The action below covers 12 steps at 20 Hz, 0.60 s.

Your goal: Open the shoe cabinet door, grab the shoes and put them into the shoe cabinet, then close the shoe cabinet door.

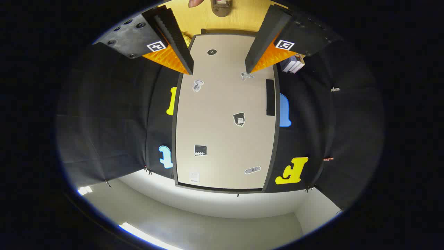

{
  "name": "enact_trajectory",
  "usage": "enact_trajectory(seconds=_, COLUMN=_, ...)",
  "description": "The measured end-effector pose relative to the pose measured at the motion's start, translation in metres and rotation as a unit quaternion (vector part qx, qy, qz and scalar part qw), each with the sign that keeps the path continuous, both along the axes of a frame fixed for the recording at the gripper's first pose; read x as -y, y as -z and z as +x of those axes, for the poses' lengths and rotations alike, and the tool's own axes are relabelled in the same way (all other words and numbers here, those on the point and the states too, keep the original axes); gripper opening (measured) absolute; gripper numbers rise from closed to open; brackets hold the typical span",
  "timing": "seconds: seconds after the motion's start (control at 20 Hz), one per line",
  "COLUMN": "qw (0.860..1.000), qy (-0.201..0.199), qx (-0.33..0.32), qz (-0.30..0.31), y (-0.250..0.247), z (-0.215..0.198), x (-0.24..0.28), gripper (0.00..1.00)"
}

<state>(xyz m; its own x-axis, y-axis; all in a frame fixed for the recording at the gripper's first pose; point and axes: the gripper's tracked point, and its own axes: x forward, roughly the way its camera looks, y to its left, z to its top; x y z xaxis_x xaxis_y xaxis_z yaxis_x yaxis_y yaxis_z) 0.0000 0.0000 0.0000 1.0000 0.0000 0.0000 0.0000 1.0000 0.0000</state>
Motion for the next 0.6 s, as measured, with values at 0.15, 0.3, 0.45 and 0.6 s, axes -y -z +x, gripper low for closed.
enact_trajectory(seconds=0.15, qw=1.000, qy=0.002, qx=0.003, qz=-0.002, y=-0.0014, z=-0.0018, x=0.0009, gripper=0.98)
enact_trajectory(seconds=0.3, qw=1.000, qy=0.003, qx=0.002, qz=-0.003, y=-0.0024, z=-0.0025, x=0.0006, gripper=0.98)
enact_trajectory(seconds=0.45, qw=1.000, qy=0.002, qx=0.000, qz=0.002, y=-0.0018, z=-0.0036, x=-0.0017, gripper=0.98)
enact_trajectory(seconds=0.6, qw=1.000, qy=0.003, qx=-0.001, qz=0.002, y=-0.0020, z=-0.0052, x=-0.0030, gripper=0.98)
